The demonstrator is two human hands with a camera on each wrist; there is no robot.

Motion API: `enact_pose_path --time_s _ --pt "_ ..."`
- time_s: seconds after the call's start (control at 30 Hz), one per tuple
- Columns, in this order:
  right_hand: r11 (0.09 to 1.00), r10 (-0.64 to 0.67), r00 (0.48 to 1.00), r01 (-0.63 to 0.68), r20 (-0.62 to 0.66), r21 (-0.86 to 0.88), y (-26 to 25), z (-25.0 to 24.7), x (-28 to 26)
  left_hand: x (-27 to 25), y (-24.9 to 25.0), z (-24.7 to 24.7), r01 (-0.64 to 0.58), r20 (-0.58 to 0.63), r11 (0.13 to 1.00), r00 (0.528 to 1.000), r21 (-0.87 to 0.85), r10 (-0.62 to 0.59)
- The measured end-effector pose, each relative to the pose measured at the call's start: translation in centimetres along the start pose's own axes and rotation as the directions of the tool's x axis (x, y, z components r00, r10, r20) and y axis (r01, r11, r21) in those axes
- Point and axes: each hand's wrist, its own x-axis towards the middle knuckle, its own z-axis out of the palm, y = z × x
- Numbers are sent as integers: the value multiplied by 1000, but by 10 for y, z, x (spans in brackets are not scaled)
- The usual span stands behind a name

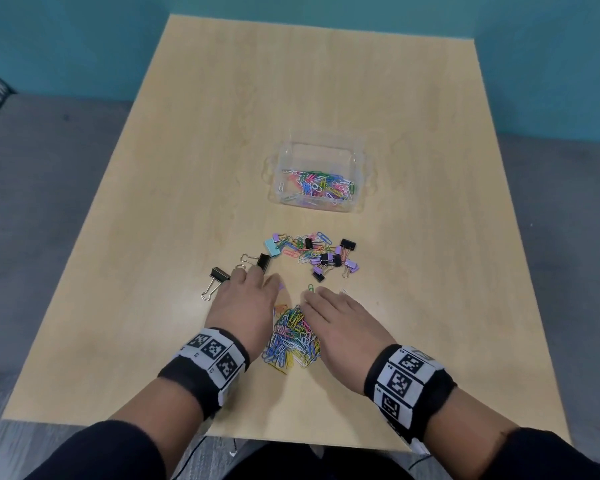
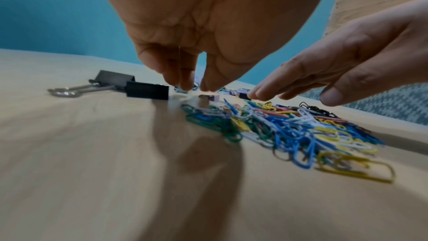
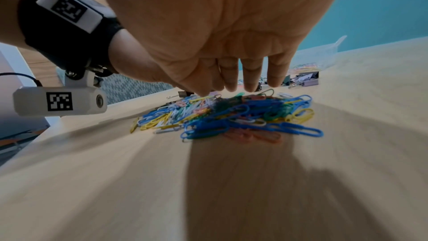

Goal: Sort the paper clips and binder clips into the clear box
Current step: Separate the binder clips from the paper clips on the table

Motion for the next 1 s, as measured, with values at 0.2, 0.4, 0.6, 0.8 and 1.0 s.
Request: enact_pose_path --time_s 0.2,0.4,0.6,0.8,1.0 --pt "1000 2 999 -2 45 -15 -11 2 0 -17 -5 10 -46 -74 999 996 1 46" --pt "997 -28 1000 27 5 73 -8 -4 -6 -25 -13 13 12 -64 999 998 -39 -15" --pt "996 -11 998 16 -62 89 1 -9 14 4 10 9 -188 -21 980 982 -59 187" --pt "999 -38 998 39 -49 17 5 -9 33 36 0 7 -85 -37 996 996 14 85" --pt "995 93 995 -92 23 -25 6 -11 22 25 -20 11 -91 -78 994 993 -57 86"
